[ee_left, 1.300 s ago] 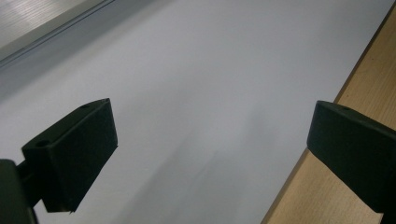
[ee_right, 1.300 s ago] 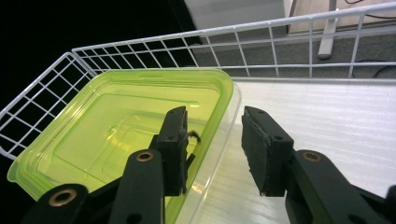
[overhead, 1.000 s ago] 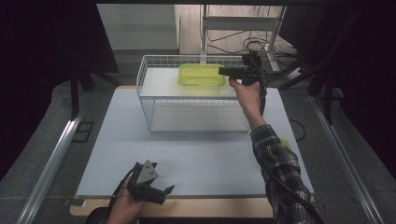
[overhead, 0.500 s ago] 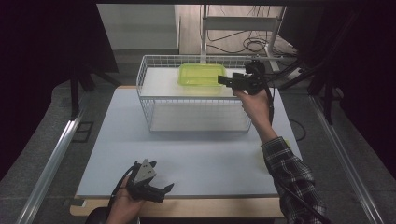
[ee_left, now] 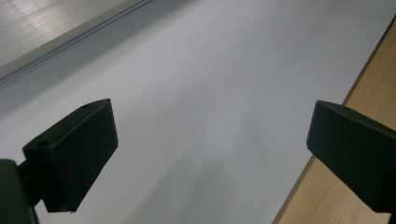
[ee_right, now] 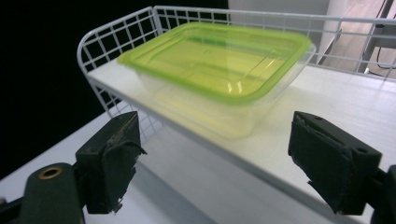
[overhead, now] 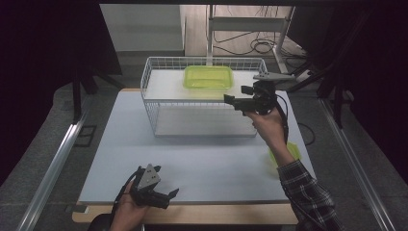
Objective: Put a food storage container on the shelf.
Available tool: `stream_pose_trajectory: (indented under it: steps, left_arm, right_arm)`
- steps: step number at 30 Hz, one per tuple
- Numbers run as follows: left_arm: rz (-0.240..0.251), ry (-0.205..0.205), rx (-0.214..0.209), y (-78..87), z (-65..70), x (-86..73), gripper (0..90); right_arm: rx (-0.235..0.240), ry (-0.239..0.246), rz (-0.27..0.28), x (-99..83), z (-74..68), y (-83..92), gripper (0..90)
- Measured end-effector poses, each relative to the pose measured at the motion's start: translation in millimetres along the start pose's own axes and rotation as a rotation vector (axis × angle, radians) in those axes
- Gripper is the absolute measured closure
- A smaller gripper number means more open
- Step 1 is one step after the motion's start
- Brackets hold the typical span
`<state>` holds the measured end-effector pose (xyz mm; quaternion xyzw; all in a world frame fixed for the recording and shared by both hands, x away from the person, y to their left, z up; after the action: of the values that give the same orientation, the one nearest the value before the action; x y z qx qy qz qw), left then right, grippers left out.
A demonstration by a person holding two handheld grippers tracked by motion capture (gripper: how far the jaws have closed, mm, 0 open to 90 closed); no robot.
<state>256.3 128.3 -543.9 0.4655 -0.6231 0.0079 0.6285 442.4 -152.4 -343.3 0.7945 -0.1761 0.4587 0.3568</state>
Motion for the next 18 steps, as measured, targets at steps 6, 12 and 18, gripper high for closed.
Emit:
stream_pose_trajectory:
  steps: [6,12,18]
  left_arm:
    - [-0.014,0.003,-0.005,-1.0,-0.3,-0.7,2.2]
    - [-0.016,0.006,-0.003,-0.2,-0.4,-1.0,2.1]
    - [-0.018,0.013,-0.004,-0.6,0.7,-1.2,2.2]
  right_arm:
    - [-0.002,0.074,-0.022,-17.6,-4.9,8.1,14.1]
    - [0.019,0.096,-0.032,-33.7,-4.6,15.8,11.8]
    - [0.026,0.13,-0.03,-52.1,-0.7,25.3,8.5]
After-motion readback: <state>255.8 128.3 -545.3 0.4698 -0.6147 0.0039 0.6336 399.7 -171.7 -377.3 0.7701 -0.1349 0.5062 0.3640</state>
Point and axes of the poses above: each handheld gripper's, and its own axes: y roughly backward along the jaws, x roughly out of its top, z roughly to its right, the point moved 4 cm from there along -y, roughly forward along the jaws, and after that the axes turned 13 degrees about -y, right-handed, at the moved point
